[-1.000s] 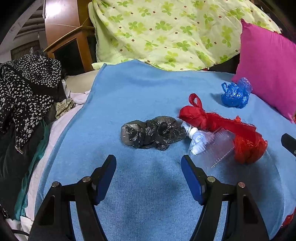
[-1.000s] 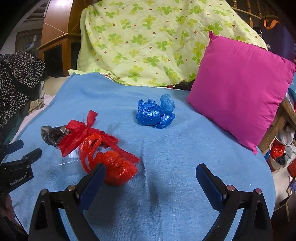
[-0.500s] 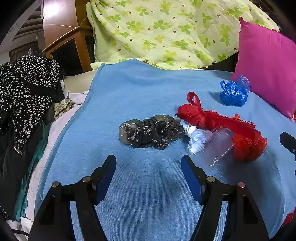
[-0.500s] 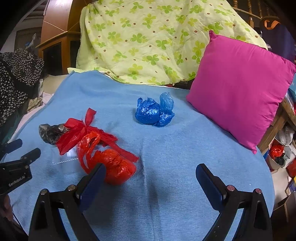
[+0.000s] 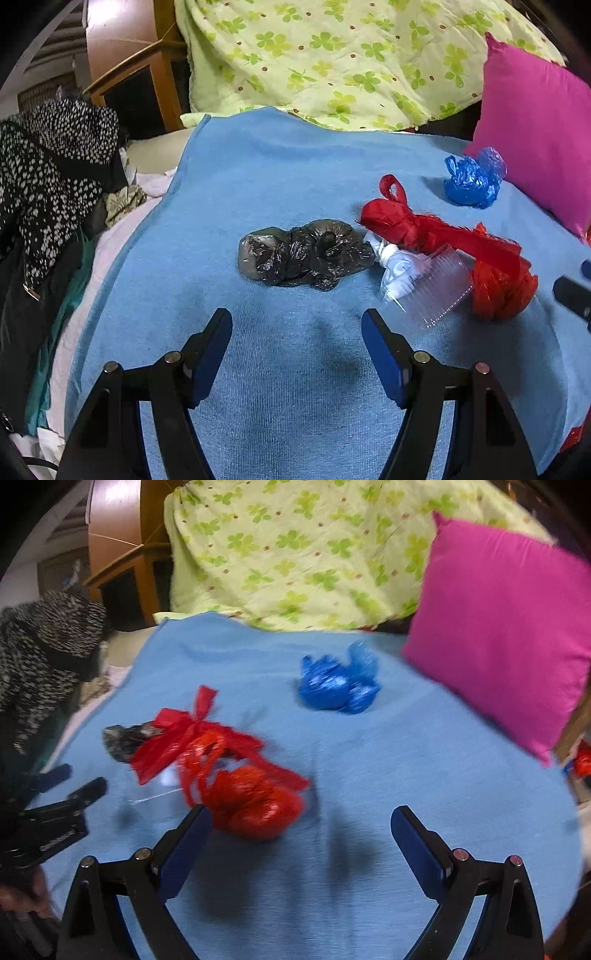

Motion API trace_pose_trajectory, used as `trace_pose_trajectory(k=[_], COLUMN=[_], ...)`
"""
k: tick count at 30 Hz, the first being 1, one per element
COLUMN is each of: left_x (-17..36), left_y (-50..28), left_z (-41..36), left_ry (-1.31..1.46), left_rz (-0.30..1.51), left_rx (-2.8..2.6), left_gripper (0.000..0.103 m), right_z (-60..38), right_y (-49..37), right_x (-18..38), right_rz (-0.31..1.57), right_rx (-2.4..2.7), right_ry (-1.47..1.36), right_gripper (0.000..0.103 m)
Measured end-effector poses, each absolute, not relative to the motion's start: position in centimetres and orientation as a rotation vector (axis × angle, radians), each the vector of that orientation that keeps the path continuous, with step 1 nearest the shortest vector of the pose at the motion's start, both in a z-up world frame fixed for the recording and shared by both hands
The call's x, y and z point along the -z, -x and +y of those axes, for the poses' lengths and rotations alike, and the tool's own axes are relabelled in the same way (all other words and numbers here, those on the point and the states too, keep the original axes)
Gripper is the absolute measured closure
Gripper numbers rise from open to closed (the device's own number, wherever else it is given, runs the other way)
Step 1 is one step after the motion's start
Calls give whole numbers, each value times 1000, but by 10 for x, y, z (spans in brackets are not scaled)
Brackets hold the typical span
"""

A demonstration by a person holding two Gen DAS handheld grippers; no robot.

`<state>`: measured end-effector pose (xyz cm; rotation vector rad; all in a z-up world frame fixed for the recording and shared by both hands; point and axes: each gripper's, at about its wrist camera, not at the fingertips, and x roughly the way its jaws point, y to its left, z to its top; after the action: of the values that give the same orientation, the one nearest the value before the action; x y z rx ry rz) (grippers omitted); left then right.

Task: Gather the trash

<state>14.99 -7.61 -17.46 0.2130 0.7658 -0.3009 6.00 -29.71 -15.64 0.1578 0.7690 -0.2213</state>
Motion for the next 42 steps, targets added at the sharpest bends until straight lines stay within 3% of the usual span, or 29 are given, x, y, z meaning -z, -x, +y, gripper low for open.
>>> trace_pose_trajectory(k=[9,13,22,28,42], left_x=[175,177,183,186,185], left_y=[-158,-164,-201,-222,-251], left_z=[-65,-64,-20,4,-33], left_ry=[-113,-89,6,91,173], left_rz=[806,830,861,843,787], left_rx=[390,393,253,192,410], left_gripper=[30,30,30,30,27], right_z=[-296,-308,-325,-327,-376], right_y=[-91,-107,-132,-122,-80], right_x=[176,187,213,210,196], right_rz=[811,846,922,912,841], right_rx=[74,46,-54,-54,76], right_ry=[-251,-299,-455,-489,-606], right_gripper=[5,24,47,50,50])
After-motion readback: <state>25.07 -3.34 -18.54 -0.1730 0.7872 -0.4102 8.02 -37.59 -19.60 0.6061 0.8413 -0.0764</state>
